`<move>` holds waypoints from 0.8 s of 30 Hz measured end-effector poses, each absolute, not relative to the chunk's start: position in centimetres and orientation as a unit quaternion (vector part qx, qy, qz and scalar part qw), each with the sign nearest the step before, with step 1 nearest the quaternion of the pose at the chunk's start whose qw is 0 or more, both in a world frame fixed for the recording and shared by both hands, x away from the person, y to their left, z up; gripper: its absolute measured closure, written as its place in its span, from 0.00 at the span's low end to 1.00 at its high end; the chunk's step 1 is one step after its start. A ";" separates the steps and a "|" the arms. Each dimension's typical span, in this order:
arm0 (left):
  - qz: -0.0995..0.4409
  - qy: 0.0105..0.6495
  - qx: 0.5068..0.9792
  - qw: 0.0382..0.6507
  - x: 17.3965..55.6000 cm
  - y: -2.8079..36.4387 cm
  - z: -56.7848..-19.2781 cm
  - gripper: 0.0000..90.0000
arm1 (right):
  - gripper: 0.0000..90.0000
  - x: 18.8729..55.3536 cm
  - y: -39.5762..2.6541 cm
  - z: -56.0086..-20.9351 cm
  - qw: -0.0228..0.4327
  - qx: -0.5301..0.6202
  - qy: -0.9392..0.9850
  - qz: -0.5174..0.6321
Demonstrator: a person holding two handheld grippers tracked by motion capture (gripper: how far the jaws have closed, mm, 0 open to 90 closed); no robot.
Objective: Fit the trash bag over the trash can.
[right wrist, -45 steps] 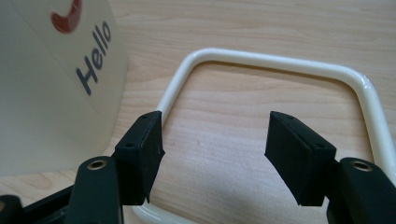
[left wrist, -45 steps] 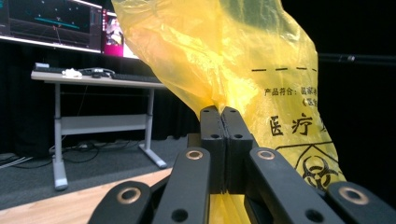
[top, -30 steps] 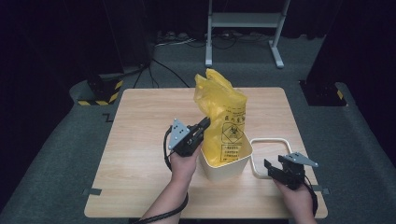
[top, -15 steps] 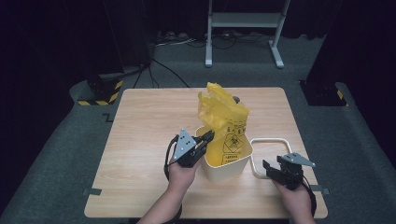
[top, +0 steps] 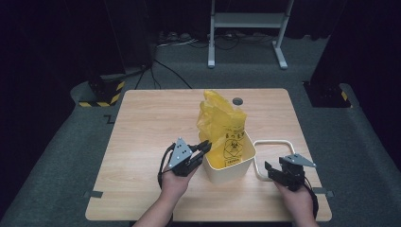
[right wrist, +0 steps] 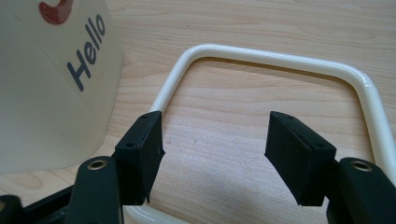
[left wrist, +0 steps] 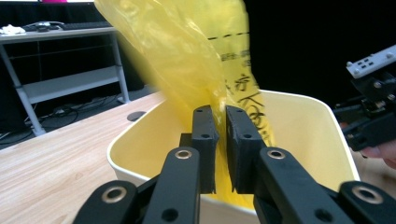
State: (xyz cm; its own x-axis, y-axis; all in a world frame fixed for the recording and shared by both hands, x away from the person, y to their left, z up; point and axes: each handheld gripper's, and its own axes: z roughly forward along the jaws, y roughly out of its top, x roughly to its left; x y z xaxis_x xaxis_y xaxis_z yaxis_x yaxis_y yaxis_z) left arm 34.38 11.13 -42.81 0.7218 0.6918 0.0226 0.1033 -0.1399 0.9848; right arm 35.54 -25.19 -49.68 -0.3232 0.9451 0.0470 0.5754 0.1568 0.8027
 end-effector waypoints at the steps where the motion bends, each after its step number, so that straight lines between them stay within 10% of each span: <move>1: 0.248 0.278 0.714 0.593 34.3 11.2 -42.9 0.89 | 0.41 35.5 -25.2 -49.7 0.245 0.527 0.720 0.378; 24: 0.302 0.361 0.655 0.591 38.5 14.0 -41.2 0.45 | 0.41 35.2 -25.4 -49.3 0.249 0.522 0.719 0.386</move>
State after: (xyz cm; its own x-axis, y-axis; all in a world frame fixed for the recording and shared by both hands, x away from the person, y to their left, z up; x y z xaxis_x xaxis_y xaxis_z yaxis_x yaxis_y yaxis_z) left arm 38.53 14.03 -41.15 0.5571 0.8299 -0.0310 0.1164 -0.0411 0.9923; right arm 35.15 -25.36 -49.30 -0.3300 0.9429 0.0445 0.5582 0.1569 0.8148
